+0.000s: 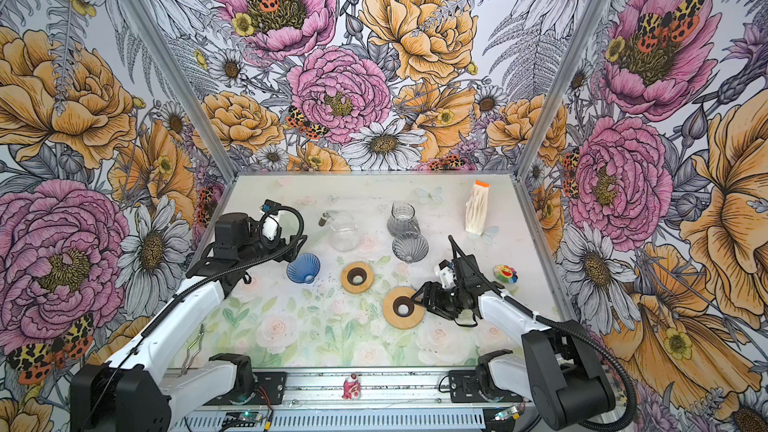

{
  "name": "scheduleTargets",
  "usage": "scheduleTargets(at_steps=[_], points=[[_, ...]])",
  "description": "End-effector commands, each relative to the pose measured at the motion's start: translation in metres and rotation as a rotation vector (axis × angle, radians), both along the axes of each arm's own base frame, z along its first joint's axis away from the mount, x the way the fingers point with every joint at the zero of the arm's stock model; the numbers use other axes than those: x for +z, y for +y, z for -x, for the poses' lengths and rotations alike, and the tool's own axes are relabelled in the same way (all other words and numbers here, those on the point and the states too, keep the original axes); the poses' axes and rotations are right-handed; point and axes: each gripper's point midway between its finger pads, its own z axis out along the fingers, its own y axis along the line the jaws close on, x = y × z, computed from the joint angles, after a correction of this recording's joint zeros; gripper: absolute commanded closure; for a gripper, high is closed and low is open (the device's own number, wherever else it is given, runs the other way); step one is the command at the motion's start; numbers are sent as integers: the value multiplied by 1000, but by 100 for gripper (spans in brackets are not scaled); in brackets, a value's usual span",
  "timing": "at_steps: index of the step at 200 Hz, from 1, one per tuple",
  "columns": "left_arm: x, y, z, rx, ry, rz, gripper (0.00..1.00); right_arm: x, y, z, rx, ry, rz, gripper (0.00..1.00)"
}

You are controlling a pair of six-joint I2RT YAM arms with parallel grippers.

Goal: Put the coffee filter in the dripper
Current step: 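Raise both arms and move the right gripper toward the larger bamboo stand, then lower the right gripper and pinch the edge of the larger bamboo stand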

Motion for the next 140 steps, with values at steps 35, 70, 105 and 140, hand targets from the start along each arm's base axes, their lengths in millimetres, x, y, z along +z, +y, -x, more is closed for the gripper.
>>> scheduleTargets(at_steps=[35,70,105,140], points=[[15,8,-8,13,-57,14,1,-17,8,1,6,15,-11,33],[11,9,-8,18,-48,12,1,-23,16,-1,16,20,-15,37],[11,11,-9,22,-47,10,1,-27,25,2,53,32,-15,42],[7,12,-10,23,-38,10,1,-30,28,7,70,36,-3,46]])
